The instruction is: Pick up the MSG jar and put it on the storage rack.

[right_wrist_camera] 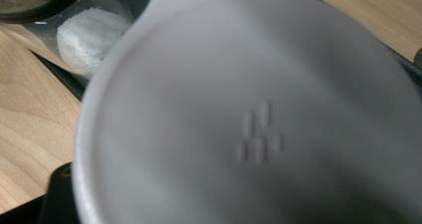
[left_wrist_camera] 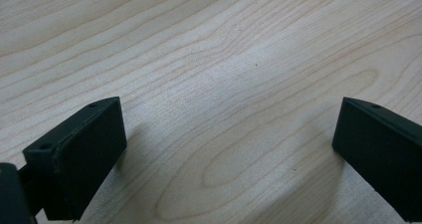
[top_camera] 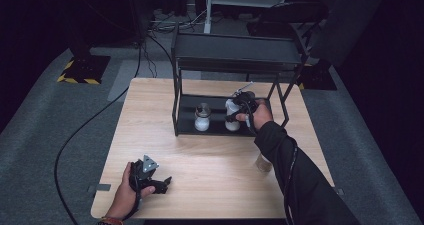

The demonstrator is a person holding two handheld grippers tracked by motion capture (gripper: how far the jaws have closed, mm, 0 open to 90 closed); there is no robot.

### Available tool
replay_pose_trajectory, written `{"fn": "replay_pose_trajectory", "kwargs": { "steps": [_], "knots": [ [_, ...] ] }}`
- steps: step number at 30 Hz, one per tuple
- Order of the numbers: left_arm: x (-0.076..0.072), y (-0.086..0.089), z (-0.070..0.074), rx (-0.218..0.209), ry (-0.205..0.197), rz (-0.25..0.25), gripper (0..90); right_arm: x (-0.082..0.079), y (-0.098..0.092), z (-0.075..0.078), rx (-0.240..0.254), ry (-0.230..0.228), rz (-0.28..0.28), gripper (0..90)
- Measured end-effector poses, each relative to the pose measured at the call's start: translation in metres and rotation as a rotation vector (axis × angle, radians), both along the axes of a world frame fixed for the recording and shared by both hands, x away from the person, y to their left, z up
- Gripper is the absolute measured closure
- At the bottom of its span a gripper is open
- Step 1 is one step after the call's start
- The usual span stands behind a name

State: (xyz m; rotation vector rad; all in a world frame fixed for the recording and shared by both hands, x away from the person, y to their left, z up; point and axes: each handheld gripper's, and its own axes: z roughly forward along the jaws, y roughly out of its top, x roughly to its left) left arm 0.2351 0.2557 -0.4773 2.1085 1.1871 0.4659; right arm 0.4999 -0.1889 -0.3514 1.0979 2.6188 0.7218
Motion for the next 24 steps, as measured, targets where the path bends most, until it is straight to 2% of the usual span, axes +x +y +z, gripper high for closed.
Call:
{"fn": "replay_pose_trajectory", "kwargs": {
  "steps": [3, 7, 12, 16, 24],
  "knots": [
    [0.0, 0.0, 0.0, 0.0, 0.0, 0.0, 0.5, 0.0, 0.001, 0.0, -0.006, -0.004, 0.004, 19.7],
    [0.0, 0.0, 0.0, 0.0, 0.0, 0.0, 0.5, -0.001, 0.006, 0.001, -0.016, 0.001, -0.013, 12.8],
    [0.0, 0.0, 0.0, 0.0, 0.0, 0.0, 0.5, -0.001, 0.01, 0.001, -0.023, 0.0, -0.009, 6.4],
    [0.0, 0.0, 0.0, 0.0, 0.0, 0.0, 0.5, -0.004, 0.013, 0.001, -0.028, -0.014, -0.015, 5.7],
    [0.0, 0.0, 0.0, 0.0, 0.0, 0.0, 0.5, -0.003, 0.013, 0.001, -0.032, -0.007, -0.013, 5.1]
  ]
}}
